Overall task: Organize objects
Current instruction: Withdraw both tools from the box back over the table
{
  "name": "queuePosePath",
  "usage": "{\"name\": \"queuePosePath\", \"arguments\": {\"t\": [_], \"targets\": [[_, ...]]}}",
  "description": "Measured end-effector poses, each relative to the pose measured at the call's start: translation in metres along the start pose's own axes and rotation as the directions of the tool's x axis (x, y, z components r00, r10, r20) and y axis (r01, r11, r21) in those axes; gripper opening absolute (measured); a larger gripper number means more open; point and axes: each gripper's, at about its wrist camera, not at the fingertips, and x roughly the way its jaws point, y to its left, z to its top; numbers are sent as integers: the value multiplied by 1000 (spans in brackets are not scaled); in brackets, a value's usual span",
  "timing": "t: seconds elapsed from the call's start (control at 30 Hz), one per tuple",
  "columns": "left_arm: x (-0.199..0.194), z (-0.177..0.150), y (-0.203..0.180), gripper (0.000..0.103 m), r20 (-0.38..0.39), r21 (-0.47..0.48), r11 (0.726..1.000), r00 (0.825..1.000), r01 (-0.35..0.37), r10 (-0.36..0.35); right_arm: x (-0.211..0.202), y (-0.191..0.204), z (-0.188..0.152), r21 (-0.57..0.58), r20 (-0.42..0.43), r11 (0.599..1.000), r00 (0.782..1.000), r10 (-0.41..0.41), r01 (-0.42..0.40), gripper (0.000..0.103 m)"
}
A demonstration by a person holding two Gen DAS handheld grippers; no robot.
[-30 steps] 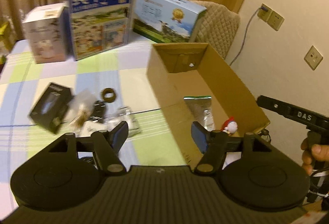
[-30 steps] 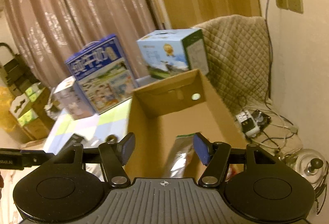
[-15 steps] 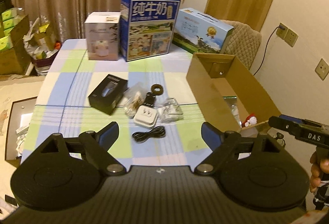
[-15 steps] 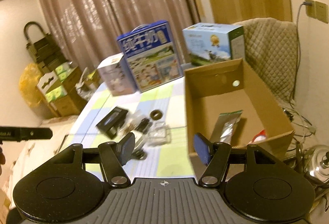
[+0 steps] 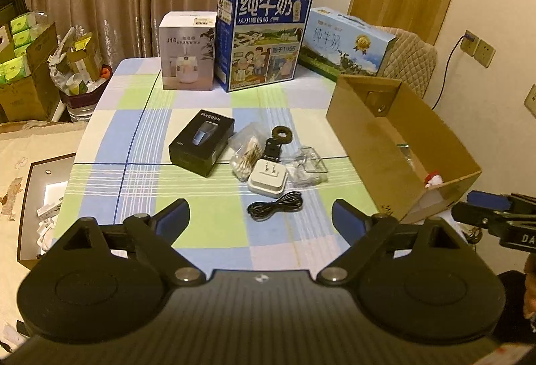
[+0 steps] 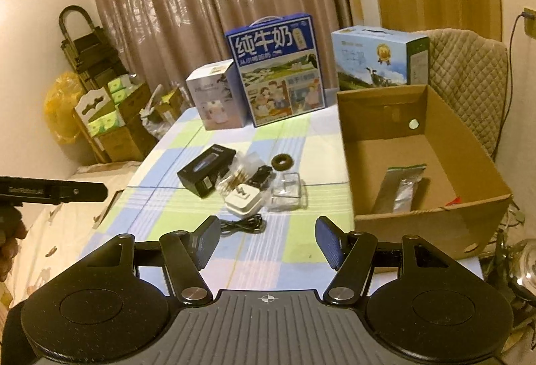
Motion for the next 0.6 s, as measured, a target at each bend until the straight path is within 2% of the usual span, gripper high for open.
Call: {"name": "queuePosePath", "arguments": {"t": [0.33,0.6], "targets": [[61,-17,10,90,-40,50,998,999,-28,30,58,2,-10,-47,-42,998,998,36,-38,60],[121,-24,24,90,-67,105,994,997,-24,31,121,13,-25,-208,-100,974,992,75,-94,60]]}}
